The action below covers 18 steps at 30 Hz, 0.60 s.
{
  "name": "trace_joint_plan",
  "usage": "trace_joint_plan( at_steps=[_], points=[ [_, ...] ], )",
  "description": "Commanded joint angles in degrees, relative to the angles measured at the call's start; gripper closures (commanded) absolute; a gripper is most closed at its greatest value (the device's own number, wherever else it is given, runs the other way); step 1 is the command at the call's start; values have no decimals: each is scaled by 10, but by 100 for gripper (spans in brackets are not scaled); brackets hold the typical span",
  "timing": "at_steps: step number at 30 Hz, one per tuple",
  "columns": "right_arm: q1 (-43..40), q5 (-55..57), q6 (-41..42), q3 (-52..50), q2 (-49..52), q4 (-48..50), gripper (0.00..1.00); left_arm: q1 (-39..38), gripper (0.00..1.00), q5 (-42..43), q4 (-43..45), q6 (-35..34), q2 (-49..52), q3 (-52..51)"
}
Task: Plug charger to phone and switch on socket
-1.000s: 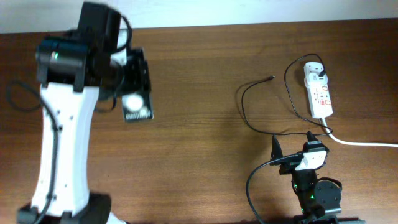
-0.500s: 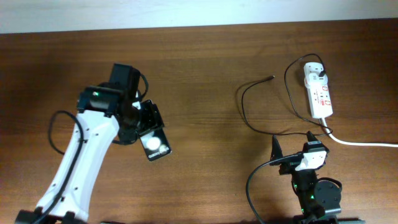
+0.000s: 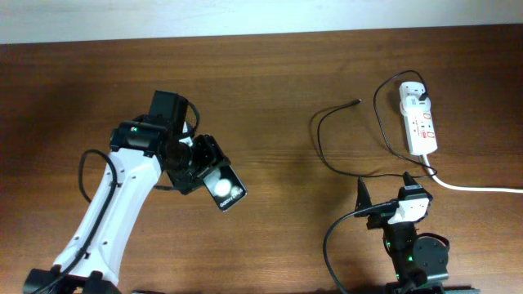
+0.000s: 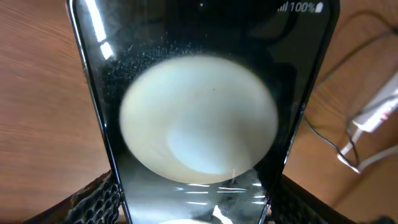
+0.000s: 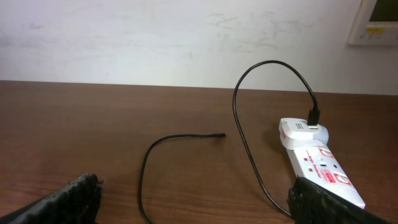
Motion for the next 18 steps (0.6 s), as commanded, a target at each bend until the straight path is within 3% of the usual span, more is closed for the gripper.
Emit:
trace_joint_plan(
  at_steps=[1, 4, 8, 10, 15, 18],
  points=[
    [-2, -46, 97, -4, -4, 2, 1, 9, 45, 71, 7, -6, -6, -2],
    [-2, -138, 339, -4, -4, 10, 1, 10, 45, 82, 20, -25, -6, -2],
    [-2, -306, 578, -4, -4, 17, 1, 10, 45, 82, 38, -84, -6, -2],
    [-2, -367, 655, -4, -4, 17, 1, 10, 45, 87, 50, -111, -6, -2],
    [-2, -345, 675, -4, -4, 17, 1, 10, 45, 108, 73, -135, -6, -2],
    [-2, -351, 607, -4, -4, 29, 1, 10, 44, 111, 73, -136, -6, -2]
  ],
)
